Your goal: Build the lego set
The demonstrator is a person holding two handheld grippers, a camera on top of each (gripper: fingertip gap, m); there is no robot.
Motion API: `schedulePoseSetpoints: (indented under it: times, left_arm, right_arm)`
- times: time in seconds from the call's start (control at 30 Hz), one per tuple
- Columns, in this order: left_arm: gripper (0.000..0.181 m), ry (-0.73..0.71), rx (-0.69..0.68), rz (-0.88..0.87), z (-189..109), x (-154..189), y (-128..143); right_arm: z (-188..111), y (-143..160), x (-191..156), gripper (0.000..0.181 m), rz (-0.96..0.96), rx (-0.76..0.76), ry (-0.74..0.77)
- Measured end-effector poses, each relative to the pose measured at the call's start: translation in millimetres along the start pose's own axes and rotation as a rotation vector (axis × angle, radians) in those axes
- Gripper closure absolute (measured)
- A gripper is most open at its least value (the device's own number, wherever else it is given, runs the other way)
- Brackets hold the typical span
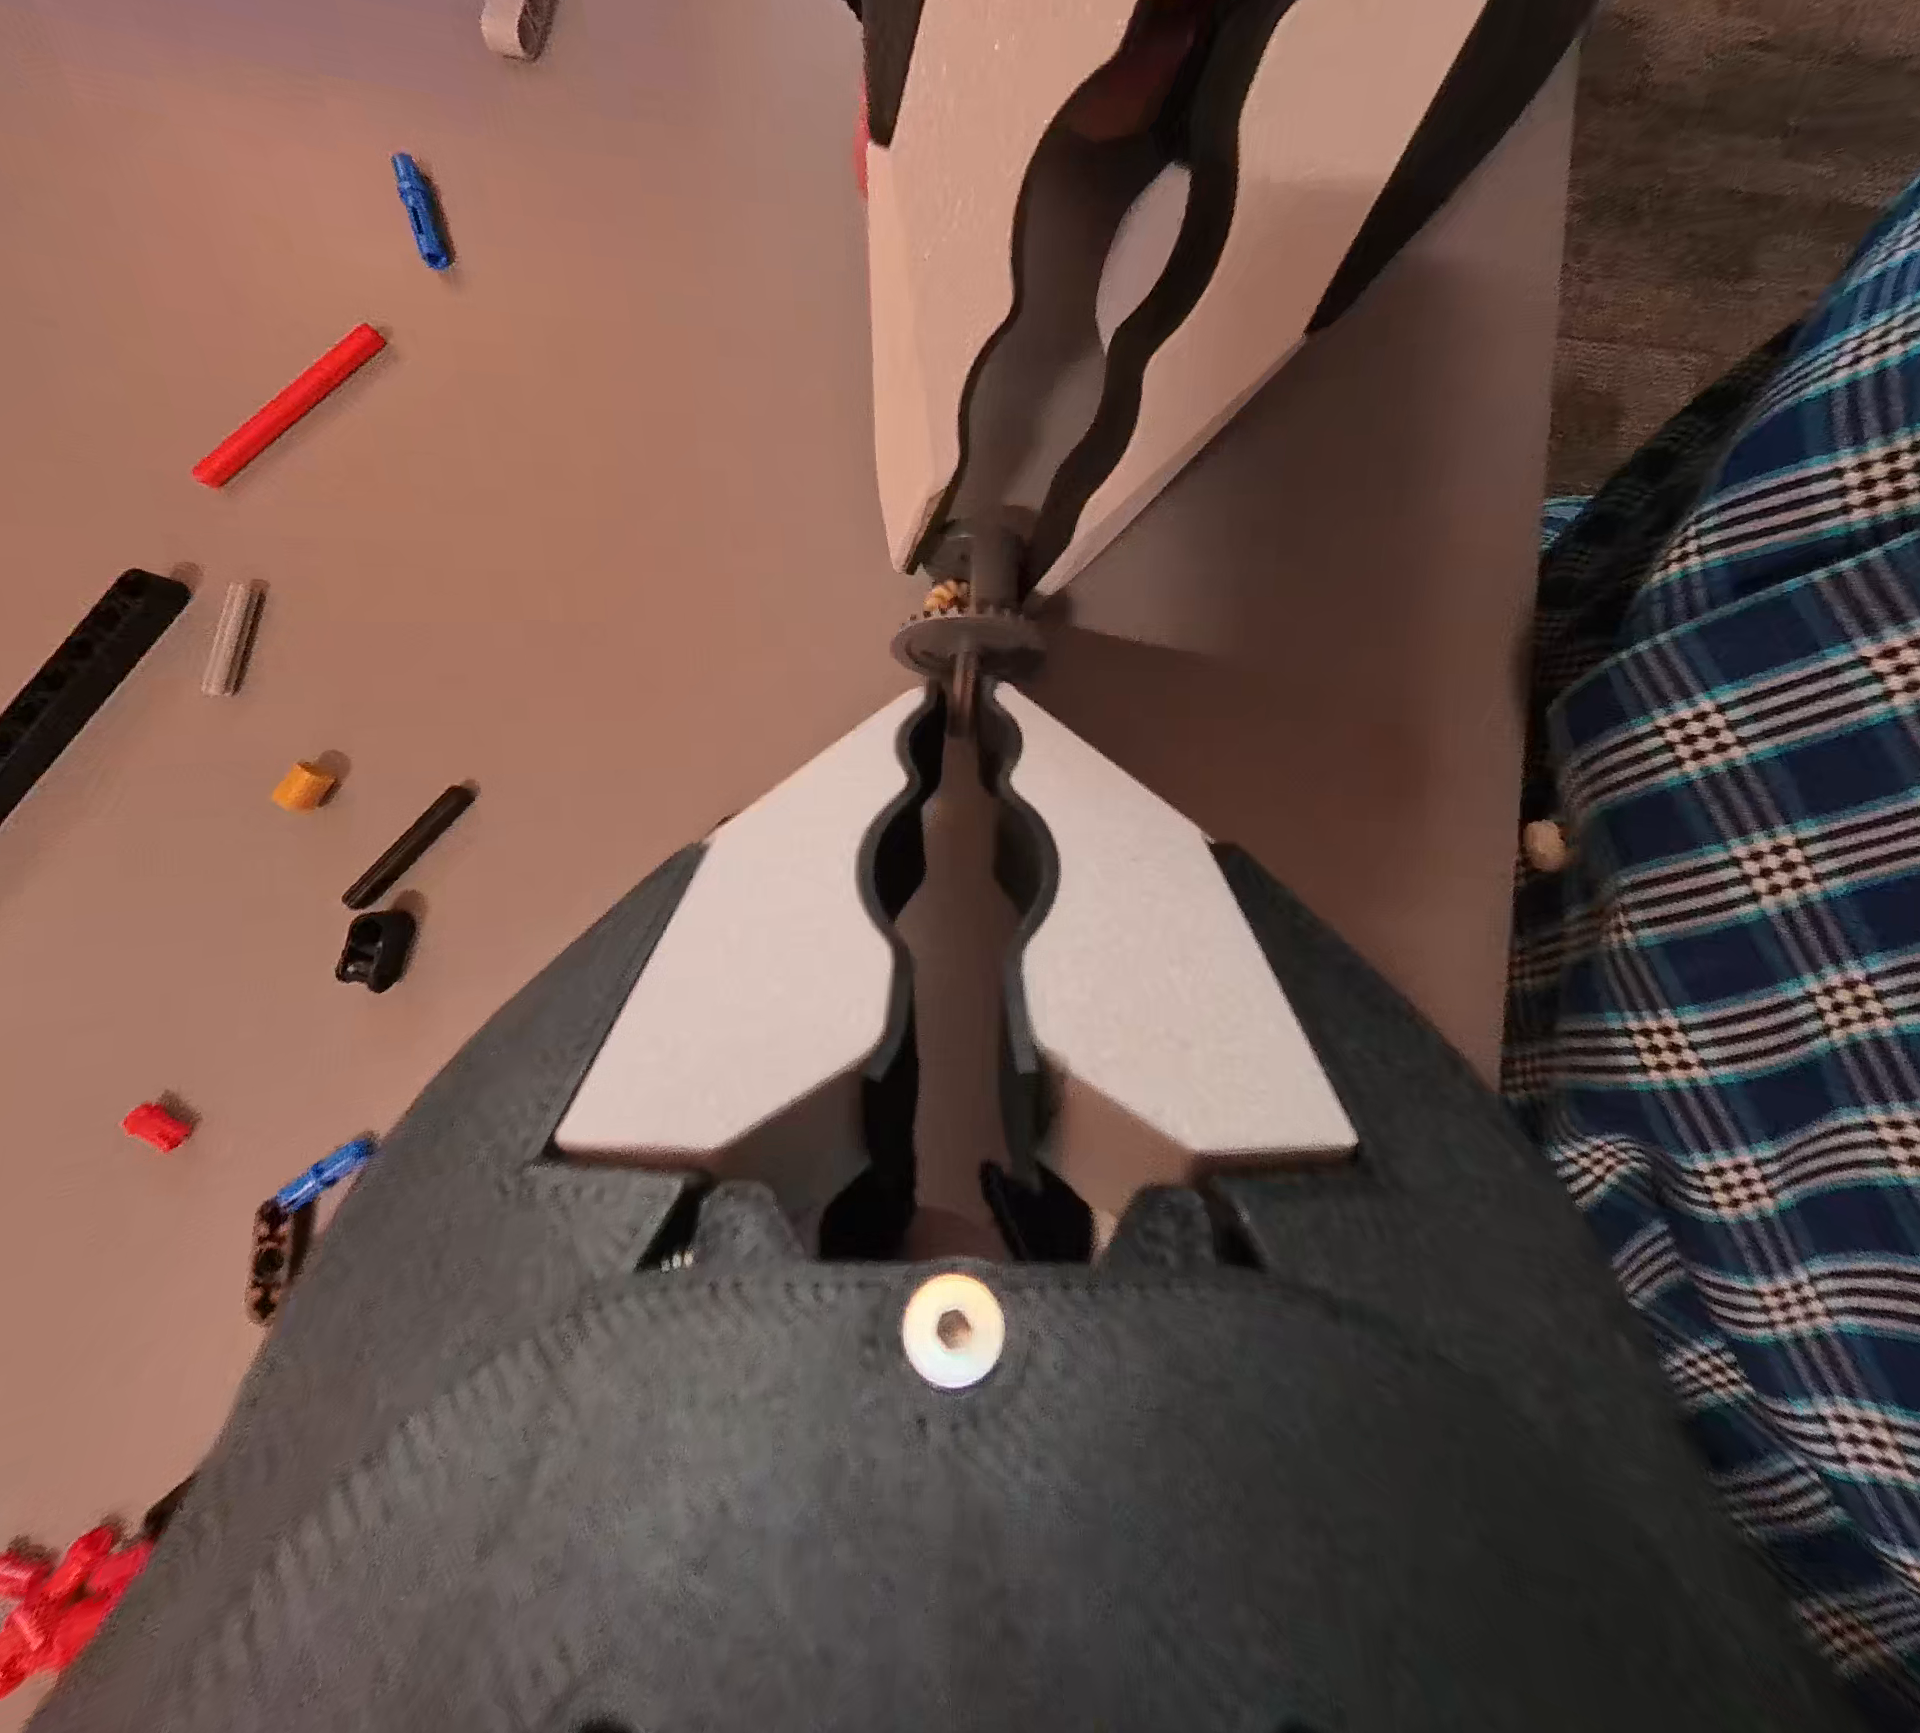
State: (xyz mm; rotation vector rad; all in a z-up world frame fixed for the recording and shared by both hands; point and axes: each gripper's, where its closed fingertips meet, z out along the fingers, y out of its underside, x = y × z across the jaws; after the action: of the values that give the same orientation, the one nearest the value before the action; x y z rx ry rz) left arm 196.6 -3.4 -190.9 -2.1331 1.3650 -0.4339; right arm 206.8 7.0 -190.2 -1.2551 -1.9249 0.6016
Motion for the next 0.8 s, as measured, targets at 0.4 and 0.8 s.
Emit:
schedulePoseSetpoints:
  times: [0.4, 0.8]
  left_arm:
    - [0.151, -0.101, -0.017, 0.072, -1.2, -4.8, 2.3]
    - [0.150, -0.210, 0.107, 0.117, -3.8, -10.8, -26.4]
  right_arm:
    - [-6.3, -2.1, 1.3, 0.163, -0.090, 0.020, 0.091]
    - [-18.2, -15.7, 12.8, 0.163, -0.179, 0.068, 0.207]
